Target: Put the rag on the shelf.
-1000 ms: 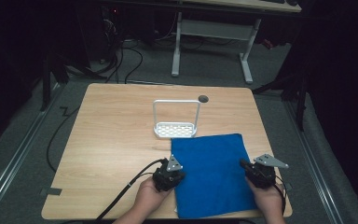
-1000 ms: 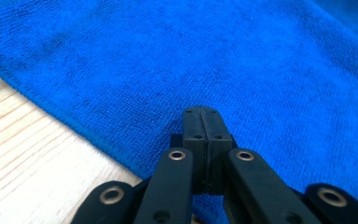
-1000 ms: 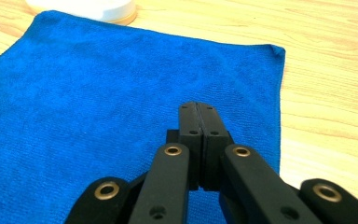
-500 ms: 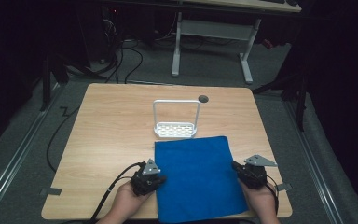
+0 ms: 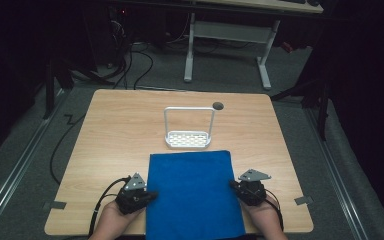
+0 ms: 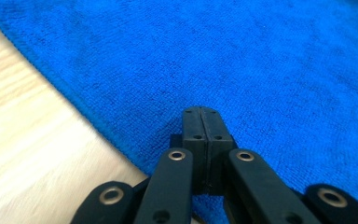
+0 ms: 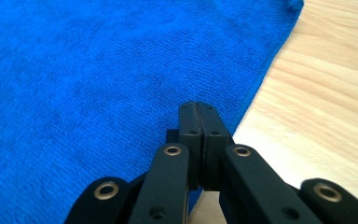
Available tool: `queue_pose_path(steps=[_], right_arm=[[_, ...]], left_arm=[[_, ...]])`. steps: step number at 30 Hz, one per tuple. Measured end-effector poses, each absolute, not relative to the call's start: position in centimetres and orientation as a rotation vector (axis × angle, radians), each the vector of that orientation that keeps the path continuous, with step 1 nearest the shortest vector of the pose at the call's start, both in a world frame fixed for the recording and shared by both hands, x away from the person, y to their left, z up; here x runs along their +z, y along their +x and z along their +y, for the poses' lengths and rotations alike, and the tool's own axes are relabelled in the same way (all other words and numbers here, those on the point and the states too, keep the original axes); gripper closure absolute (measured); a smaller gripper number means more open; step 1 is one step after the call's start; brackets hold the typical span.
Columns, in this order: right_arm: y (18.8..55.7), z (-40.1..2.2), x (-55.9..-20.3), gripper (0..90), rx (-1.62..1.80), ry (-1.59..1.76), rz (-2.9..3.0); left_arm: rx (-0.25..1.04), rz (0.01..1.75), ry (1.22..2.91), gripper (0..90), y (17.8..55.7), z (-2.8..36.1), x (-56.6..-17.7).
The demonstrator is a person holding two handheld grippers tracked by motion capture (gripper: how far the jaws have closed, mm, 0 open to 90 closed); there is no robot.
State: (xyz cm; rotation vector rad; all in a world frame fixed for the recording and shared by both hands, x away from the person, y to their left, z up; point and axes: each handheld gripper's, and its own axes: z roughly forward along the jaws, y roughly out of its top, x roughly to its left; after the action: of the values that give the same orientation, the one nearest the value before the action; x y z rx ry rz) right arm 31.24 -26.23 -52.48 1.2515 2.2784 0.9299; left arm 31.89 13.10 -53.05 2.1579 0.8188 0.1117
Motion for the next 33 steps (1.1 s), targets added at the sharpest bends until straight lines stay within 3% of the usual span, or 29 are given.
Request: queue_pose_path(steps=[8, 10, 15, 20, 26, 33], right_arm=[[30.2, -25.0, -52.4, 89.6, 0.955, 1.195, 2.343], [30.3, -25.2, -52.3, 85.1, 0.986, 1.191, 2.321], [30.4, -26.2, -52.0, 83.2, 1.024, 1.242, 2.259], [30.7, -27.2, -51.9, 79.2, 1.024, 1.268, 2.203], [30.6, -27.6, -51.7, 78.6, 1.031, 1.246, 2.189], [30.6, -27.6, -51.6, 81.3, 1.020, 1.243, 2.180]], left_arm=[[0.081, 0.878, 2.123, 87.8, 31.6, 15.1, -53.1], [0.124, 0.879, 2.121, 79.8, 31.7, 15.1, -52.9], [0.206, 0.922, 2.027, 67.7, 32.5, 16.1, -52.4], [0.314, 1.036, 1.937, 55.1, 35.5, 16.8, -52.2], [0.380, 1.073, 1.956, 48.6, 38.1, 15.8, -52.6], [0.384, 1.122, 1.966, 51.2, 41.6, 14.5, -53.3]])
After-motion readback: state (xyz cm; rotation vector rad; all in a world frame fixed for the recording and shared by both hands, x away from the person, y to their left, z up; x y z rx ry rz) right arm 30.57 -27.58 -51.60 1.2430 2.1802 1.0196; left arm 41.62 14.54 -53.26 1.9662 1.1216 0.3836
